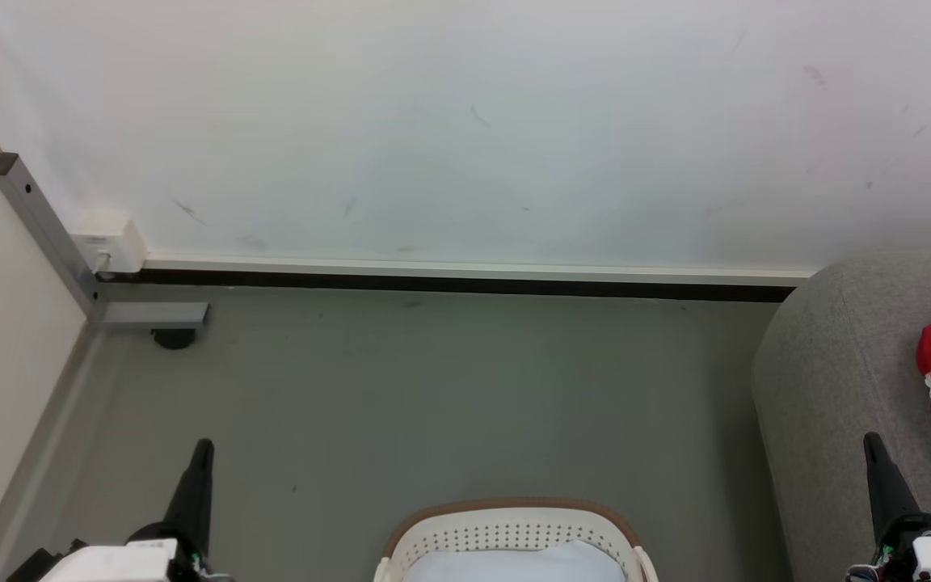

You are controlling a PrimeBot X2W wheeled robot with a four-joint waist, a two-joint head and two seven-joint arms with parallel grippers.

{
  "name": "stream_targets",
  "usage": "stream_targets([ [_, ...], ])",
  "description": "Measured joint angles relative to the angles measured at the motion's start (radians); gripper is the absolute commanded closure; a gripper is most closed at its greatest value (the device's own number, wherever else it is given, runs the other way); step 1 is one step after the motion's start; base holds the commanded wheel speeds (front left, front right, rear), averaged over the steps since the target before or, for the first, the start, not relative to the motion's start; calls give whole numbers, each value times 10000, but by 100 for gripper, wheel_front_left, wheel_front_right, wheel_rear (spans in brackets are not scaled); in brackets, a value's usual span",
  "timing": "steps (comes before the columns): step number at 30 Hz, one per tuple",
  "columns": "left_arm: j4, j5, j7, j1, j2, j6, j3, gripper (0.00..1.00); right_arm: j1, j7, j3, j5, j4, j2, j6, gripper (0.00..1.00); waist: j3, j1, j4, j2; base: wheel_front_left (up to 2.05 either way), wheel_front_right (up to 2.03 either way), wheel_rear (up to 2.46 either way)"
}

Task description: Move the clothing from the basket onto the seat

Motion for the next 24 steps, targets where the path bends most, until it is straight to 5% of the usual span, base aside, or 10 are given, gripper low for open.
stream_targets([
  [24,-25,-709,176,-69,0,0,50,100,-53,219,-169,667,-4,40,0,100,30,0,93,0,0,0,0],
])
